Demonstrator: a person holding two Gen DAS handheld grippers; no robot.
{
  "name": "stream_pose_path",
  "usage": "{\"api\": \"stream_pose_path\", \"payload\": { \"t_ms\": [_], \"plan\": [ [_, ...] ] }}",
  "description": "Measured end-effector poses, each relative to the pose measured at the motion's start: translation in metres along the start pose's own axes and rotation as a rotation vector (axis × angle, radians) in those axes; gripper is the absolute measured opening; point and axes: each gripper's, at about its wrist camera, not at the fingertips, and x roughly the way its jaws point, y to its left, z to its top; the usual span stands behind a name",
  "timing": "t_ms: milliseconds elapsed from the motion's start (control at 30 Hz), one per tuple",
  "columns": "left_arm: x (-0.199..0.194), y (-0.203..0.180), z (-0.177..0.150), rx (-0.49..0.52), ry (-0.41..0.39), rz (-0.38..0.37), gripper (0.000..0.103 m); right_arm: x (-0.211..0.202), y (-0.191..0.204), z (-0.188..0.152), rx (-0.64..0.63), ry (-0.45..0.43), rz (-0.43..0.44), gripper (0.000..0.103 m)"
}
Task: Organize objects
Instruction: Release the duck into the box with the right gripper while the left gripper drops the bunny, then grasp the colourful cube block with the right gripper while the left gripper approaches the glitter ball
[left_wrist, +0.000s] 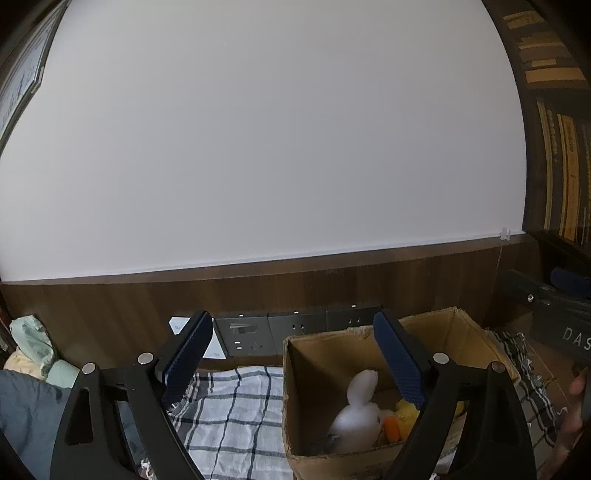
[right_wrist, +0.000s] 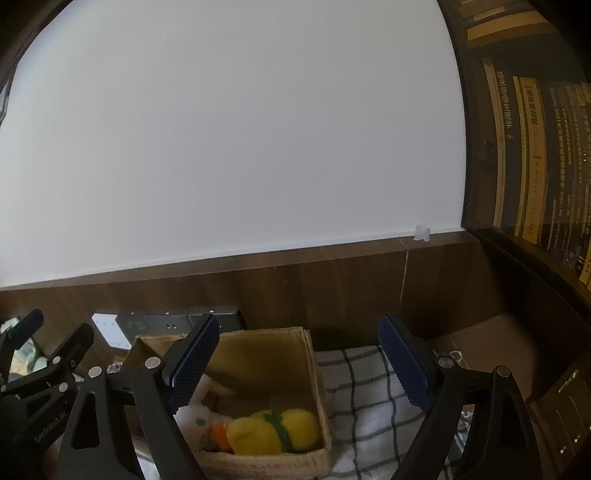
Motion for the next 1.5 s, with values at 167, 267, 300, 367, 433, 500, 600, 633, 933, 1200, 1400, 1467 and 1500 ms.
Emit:
{"api": "stream_pose_path", "payload": {
  "t_ms": [167, 267, 300, 367, 433, 500, 600, 633, 933, 1200, 1400, 1467, 1500],
  "plan": [
    [-0.015, 0.008, -0.004, -0.007, 0.002, 0.018, 0.09, -0.013, 0.0, -0.004, 0.001, -0.006, 0.001, 0.088],
    [-0.022, 0.006, -0.007, -0.006, 0.005, 0.026, 0.09, -0.02, 0.0, -0.007, 0.0, -0.009, 0.003, 0.088],
    [-0.023, 0.005, -0.008, -0.005, 0.005, 0.028, 0.09, -0.022, 0.0, -0.008, -0.002, -0.008, 0.003, 0.088],
    [-0.028, 0.005, -0.012, -0.007, 0.009, 0.031, 0.09, -0.027, 0.001, -0.013, -0.006, -0.004, 0.003, 0.088],
    [-0.036, 0.006, -0.017, -0.01, 0.014, 0.03, 0.09, -0.032, 0.001, -0.018, -0.009, -0.001, 0.003, 0.088],
    [-0.039, 0.005, -0.022, -0.015, 0.021, 0.032, 0.09, -0.037, 0.001, -0.023, -0.013, 0.001, 0.0, 0.088],
    [-0.046, 0.005, -0.032, -0.022, 0.044, 0.034, 0.09, -0.044, 0.001, -0.032, -0.015, 0.009, -0.001, 0.088],
    [-0.048, 0.005, -0.034, -0.023, 0.049, 0.032, 0.09, -0.046, 0.0, -0.035, -0.013, 0.011, 0.002, 0.088],
    [-0.071, -0.001, -0.057, -0.023, 0.081, 0.021, 0.09, -0.063, -0.006, -0.062, -0.004, 0.053, 0.017, 0.088],
    [-0.087, -0.003, -0.073, -0.021, 0.096, 0.03, 0.09, -0.071, -0.01, -0.085, 0.003, 0.088, 0.035, 0.088],
    [-0.091, -0.002, -0.087, -0.017, 0.117, 0.043, 0.091, -0.069, -0.007, -0.102, -0.01, 0.123, 0.044, 0.088],
    [-0.092, 0.001, -0.094, -0.022, 0.123, 0.06, 0.092, -0.067, -0.005, -0.109, -0.015, 0.133, 0.044, 0.088],
    [-0.092, 0.001, -0.097, -0.023, 0.127, 0.064, 0.092, -0.066, -0.004, -0.112, -0.017, 0.141, 0.045, 0.088]
  ]
}}
